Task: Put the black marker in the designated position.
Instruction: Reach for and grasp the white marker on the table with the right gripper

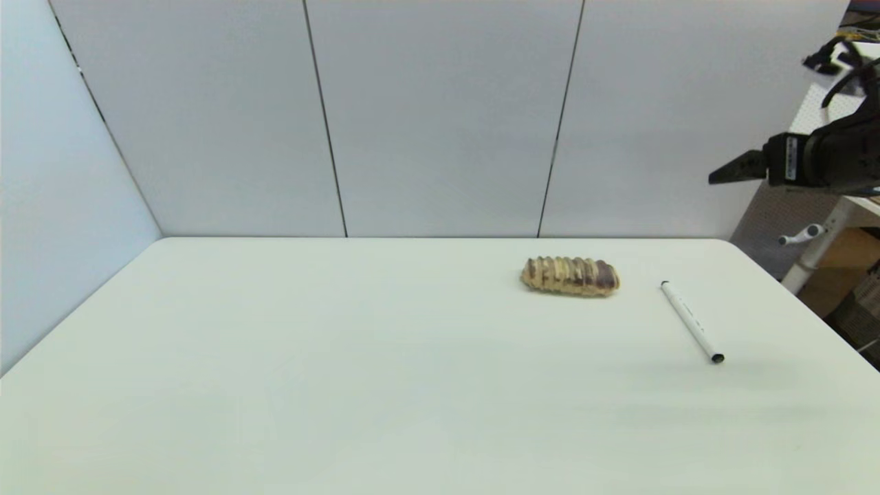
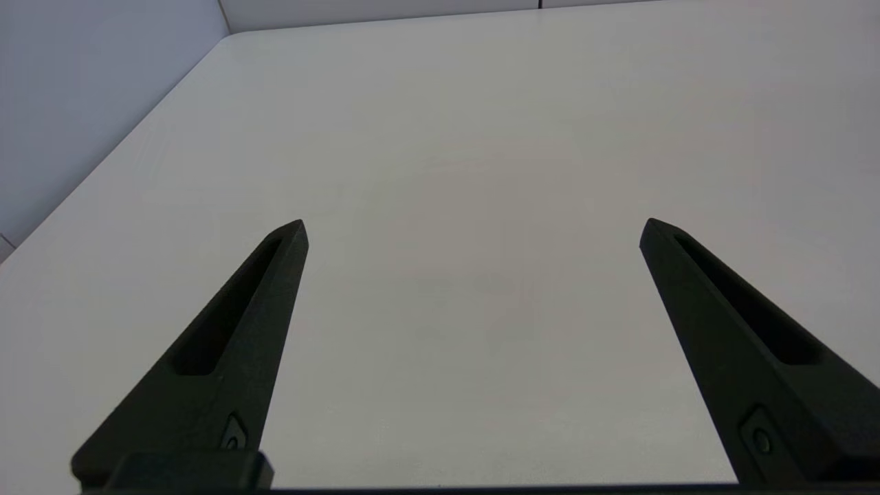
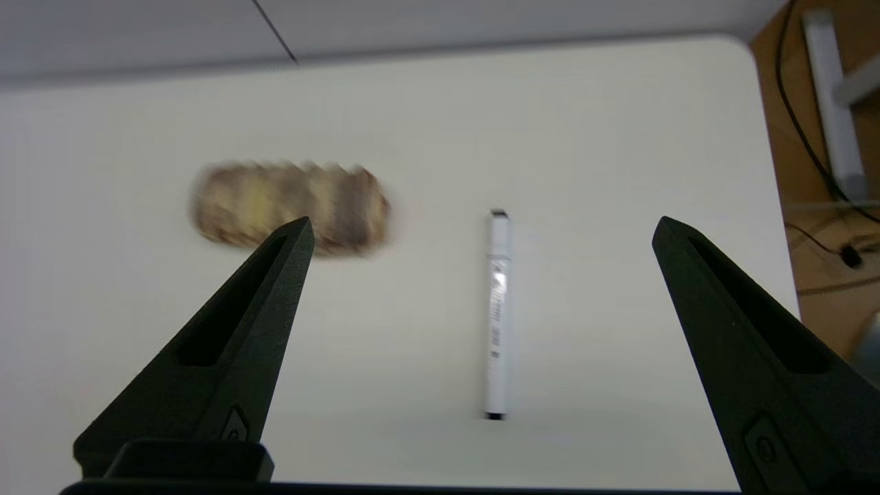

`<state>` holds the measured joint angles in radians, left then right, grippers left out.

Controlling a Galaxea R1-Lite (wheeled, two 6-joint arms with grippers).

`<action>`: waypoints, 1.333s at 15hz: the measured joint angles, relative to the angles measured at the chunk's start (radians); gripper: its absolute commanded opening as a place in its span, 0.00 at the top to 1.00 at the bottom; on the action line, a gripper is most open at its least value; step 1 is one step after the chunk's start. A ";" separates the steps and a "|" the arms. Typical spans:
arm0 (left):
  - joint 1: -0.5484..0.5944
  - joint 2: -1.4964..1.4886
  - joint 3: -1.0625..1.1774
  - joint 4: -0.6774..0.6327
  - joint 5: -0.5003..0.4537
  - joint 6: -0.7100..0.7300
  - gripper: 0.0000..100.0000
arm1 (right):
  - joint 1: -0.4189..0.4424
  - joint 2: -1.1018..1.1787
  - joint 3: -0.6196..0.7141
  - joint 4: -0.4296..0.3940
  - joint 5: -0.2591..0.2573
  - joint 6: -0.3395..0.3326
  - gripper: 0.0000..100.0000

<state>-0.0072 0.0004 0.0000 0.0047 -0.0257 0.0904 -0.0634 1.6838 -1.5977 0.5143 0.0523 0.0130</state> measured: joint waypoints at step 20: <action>0.000 0.000 0.000 0.000 0.000 0.000 0.00 | 0.044 0.180 0.380 -0.204 -0.141 -0.069 0.00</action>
<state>-0.0072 0.0004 0.0000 0.0047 -0.0260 0.0902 -0.0196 1.8636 -1.2174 0.3098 -0.0889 -0.0562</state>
